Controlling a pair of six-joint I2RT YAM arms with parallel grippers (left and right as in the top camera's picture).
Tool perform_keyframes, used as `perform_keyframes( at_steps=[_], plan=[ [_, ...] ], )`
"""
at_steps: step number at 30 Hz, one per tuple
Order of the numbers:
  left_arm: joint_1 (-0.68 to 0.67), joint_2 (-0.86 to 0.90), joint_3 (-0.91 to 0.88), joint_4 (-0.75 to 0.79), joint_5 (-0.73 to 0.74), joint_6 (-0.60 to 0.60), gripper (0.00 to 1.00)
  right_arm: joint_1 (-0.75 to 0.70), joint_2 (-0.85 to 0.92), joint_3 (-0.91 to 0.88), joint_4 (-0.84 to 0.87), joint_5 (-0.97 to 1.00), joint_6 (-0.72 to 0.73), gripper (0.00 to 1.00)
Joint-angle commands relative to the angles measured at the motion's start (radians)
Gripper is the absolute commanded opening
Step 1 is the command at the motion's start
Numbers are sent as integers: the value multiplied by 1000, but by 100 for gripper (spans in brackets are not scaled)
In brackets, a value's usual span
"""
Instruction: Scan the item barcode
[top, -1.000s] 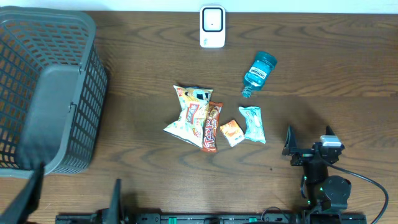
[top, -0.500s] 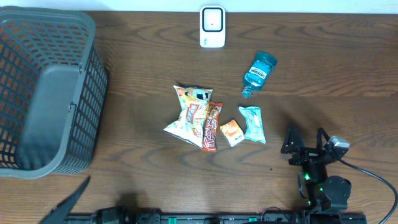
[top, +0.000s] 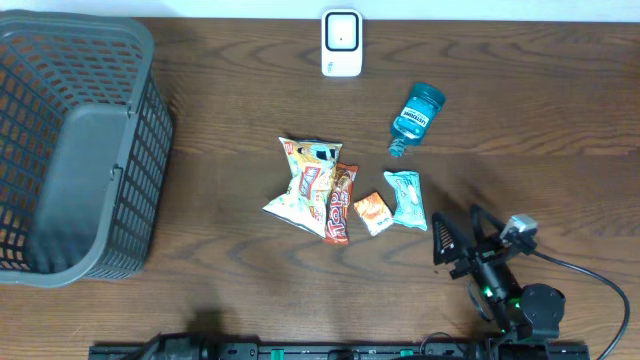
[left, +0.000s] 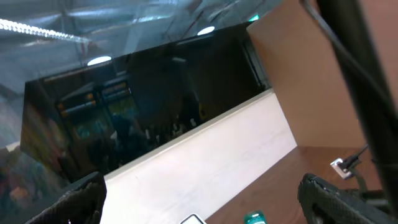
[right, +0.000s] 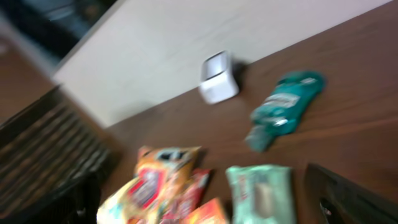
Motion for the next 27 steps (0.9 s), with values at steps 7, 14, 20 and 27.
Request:
perform_keyframes(
  at_steps=[7,14,20,27],
  plan=[
    [-42,-55,2,11,5,10,98,5,0,-1,-8,-255,14,99],
    [-44,-55,16,11,5,50,98,5,0,-1,-13,-378,15,99],
    [-34,-53,29,167,-64,305,98,5,0,-1,-21,-394,15,99],
    [-34,-48,-10,256,-288,306,98,5,0,-1,-22,-411,14,99]
  ],
)
